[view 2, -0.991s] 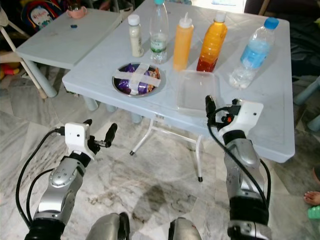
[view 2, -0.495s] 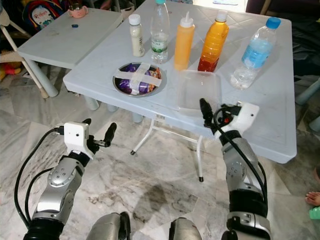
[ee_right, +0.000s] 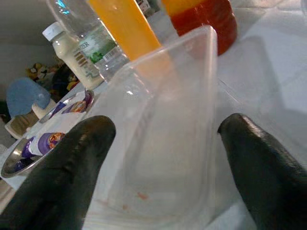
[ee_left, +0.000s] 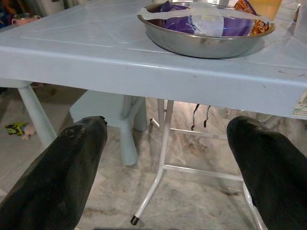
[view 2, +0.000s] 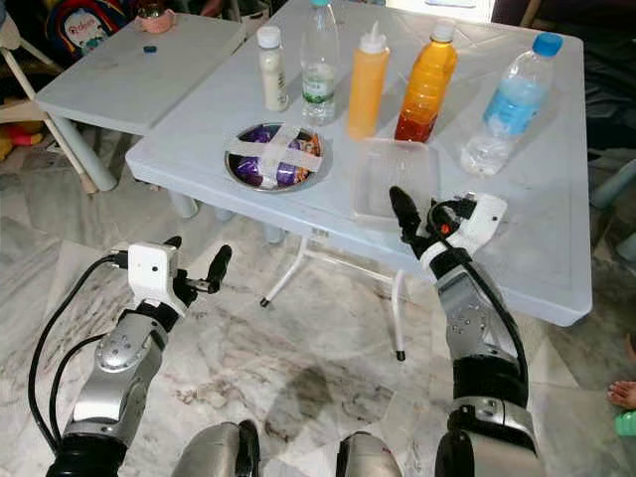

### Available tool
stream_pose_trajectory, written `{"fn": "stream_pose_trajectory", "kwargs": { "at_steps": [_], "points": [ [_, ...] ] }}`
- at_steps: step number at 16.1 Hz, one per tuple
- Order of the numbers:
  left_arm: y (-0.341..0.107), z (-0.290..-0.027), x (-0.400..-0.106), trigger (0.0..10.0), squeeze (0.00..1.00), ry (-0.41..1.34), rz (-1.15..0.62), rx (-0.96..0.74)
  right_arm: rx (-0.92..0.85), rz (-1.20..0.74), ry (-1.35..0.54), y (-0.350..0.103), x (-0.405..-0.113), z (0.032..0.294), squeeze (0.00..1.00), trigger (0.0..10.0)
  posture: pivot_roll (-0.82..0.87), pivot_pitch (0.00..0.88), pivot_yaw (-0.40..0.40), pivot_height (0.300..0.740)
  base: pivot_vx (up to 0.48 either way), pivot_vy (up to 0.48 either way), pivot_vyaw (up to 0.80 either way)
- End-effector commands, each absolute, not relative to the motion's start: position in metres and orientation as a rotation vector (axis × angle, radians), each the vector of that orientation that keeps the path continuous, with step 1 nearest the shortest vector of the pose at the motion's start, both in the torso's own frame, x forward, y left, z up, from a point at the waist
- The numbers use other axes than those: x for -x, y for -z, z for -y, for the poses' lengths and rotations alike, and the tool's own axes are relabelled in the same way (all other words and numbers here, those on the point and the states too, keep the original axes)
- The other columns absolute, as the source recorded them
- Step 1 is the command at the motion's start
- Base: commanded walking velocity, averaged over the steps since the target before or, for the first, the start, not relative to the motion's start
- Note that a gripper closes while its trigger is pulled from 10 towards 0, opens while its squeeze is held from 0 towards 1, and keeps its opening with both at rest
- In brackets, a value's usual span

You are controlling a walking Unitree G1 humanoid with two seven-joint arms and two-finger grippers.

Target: Restocking fridge

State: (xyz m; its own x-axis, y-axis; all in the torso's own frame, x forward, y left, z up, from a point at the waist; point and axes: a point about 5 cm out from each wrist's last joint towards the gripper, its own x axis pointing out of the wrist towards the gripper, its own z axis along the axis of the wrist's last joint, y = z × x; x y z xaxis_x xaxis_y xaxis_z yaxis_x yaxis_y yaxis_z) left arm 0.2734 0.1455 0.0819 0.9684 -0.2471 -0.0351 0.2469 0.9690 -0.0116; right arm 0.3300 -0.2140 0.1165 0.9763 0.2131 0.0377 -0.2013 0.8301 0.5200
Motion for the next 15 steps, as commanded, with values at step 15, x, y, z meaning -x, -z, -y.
{"fn": "stream_pose_trajectory", "kwargs": {
  "at_steps": [15],
  "points": [
    [-0.081, -0.143, -0.273, 10.0, 0.0, 0.263, -0.04, -0.005, -0.663, -0.075, -0.17, -0.104, -0.336, 0.215, 0.0, 0.0, 0.02, 0.112, 0.048, 0.74, 0.0, 0.0, 0.0]
  ]
}}
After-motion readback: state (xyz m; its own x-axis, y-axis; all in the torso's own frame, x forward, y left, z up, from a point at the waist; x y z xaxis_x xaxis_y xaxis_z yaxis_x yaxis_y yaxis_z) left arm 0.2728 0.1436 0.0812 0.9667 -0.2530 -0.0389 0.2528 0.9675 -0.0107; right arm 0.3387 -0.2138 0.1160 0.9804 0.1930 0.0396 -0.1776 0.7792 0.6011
